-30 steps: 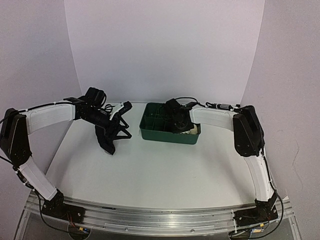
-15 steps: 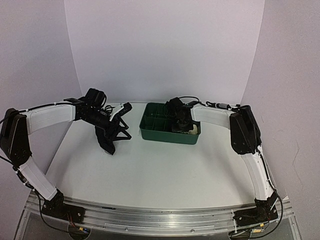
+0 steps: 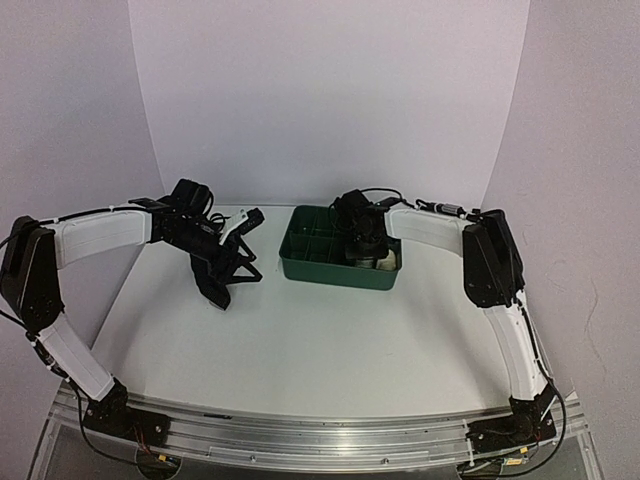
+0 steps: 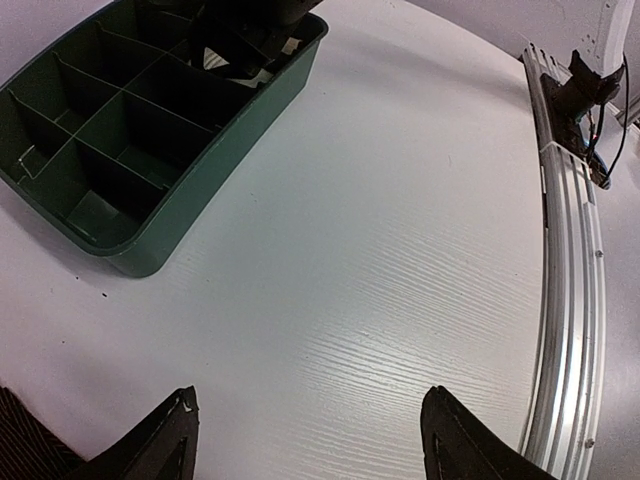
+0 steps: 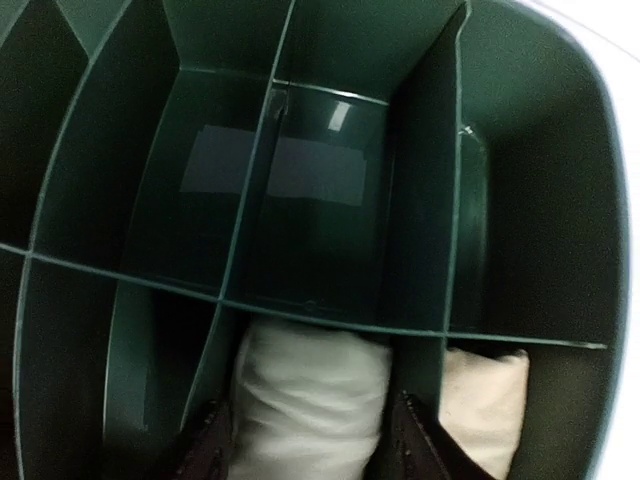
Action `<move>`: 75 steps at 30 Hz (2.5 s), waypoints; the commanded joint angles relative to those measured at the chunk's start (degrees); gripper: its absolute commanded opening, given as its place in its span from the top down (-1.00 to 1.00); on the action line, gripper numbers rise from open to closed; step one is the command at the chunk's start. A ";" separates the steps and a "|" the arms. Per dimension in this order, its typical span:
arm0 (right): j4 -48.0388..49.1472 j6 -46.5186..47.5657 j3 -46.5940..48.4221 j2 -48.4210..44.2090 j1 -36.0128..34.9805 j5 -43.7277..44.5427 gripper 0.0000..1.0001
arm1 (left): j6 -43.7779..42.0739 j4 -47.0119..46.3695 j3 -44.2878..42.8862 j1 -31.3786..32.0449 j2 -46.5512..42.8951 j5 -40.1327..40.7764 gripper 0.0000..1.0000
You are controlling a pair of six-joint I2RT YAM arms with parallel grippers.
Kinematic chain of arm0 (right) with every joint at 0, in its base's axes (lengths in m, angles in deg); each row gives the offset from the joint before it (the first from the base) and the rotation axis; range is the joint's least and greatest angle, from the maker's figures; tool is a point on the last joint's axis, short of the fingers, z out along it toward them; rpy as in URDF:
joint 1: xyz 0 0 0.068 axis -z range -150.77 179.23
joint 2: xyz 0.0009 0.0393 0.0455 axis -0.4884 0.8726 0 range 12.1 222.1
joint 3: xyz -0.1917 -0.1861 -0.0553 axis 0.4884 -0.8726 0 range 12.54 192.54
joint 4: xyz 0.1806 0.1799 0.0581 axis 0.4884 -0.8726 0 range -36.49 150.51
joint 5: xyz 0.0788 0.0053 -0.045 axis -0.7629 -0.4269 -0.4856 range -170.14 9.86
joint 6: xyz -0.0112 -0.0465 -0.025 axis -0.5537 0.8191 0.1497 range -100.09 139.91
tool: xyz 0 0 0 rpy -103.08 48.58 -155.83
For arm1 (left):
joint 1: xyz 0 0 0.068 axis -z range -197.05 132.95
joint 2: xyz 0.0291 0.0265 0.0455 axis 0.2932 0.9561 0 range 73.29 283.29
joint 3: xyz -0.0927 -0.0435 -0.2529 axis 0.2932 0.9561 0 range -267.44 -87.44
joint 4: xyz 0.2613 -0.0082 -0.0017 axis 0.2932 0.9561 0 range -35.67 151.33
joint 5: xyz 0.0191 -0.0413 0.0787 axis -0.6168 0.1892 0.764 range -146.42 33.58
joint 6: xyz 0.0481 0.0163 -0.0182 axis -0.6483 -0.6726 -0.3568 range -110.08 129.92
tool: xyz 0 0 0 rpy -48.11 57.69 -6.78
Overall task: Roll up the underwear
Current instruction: Place the underwear in the storage box.
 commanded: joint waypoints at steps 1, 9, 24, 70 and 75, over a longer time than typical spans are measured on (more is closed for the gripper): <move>-1.94 5.43 2.11 -4.12 0.02 0.09 -0.15 | 0.85 -1.85 -0.70 -0.03 0.73 -0.01 -0.51; -1.97 8.66 3.33 -7.56 0.01 -1.34 0.00 | 0.49 -2.06 -1.41 -0.05 1.38 0.37 -0.51; -2.61 6.34 -8.35 -12.16 0.15 -1.63 0.00 | 0.92 -3.15 -1.84 -2.00 1.59 5.02 -0.50; -3.56 -4.36 1.69 0.24 4.23 3.55 1.00 | 33.09 -7.85 -0.03 -16.58 19.62 28.32 -0.64; -3.61 -5.30 1.67 0.41 4.22 3.54 1.00 | 33.38 -8.40 0.00 -16.60 20.85 27.97 -0.58</move>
